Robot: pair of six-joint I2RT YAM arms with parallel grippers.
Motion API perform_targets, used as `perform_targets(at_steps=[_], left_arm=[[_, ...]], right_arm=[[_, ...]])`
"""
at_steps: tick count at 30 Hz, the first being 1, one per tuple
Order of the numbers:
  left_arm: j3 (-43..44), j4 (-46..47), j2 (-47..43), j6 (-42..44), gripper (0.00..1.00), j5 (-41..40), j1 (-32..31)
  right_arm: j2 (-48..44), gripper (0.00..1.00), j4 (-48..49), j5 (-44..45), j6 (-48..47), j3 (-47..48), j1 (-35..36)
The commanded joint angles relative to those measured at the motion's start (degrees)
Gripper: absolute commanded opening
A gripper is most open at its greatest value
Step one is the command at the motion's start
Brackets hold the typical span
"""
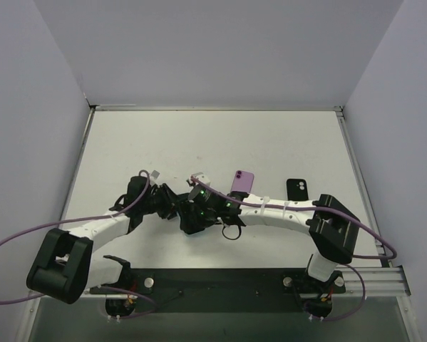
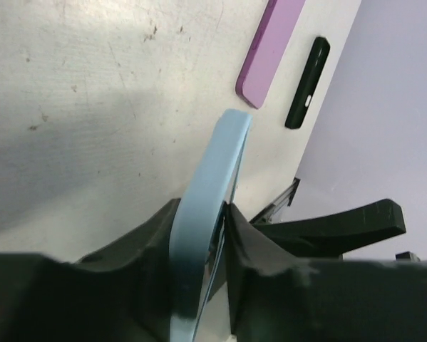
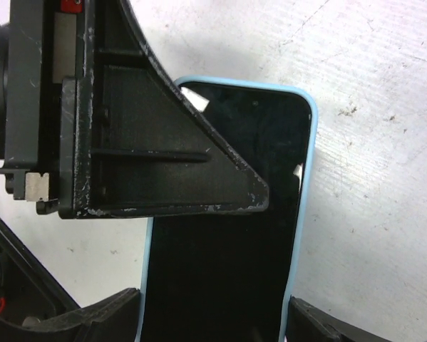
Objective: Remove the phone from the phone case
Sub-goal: Pick up the phone at the center of the board.
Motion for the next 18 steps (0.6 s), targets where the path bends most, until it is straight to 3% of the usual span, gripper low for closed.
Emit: perform_targets(at_steps=[1, 2, 4, 7, 11, 15, 17, 18], left_arm=[[2.30, 5.27, 0.45, -1.80, 0.23, 1.88, -0.29], [2.66, 5.09, 0.63, -1.71, 0.00, 2.41, -0.29], [3.97, 5.35, 0.89, -1.54, 0.00, 3.37, 0.15], [5.55, 7.28, 0.89, -1.80, 0.00, 6.10, 1.72], [6.70, 15.79, 0.81, -5.30, 0.00, 13.03, 5.07], [9.16, 25.91, 1.50, -11.01, 0.00, 19.98, 7.00], [10.47, 30.30, 1.94, -13.30, 0.00, 22.53, 7.35], [10.65, 31.80, 1.95, -15.31, 0.00, 22.89, 7.44]], right_arm=[[-2.91, 0.32, 1.97, 1.19, 1.12, 2.12, -0.40], [-3.26, 0.40, 2.06, 1.19, 1.65, 1.60, -0.57], [-5.53, 0.61, 1.53, 1.36, 2.27, 0.72, -1.27], [-11.66, 0.76, 0.65, 3.37, 3.23, -2.00, -1.80], [-21.34, 0.81, 2.22, 4.09, 5.07, -8.06, -4.42], [-30.93, 0.88, 16.26, -8.54, 13.75, -19.65, -13.91], [-34.10, 0.83, 23.46, -14.27, 17.20, -25.20, -17.17], [-34.63, 0.76, 25.16, -15.93, 18.34, -26.26, -19.10]])
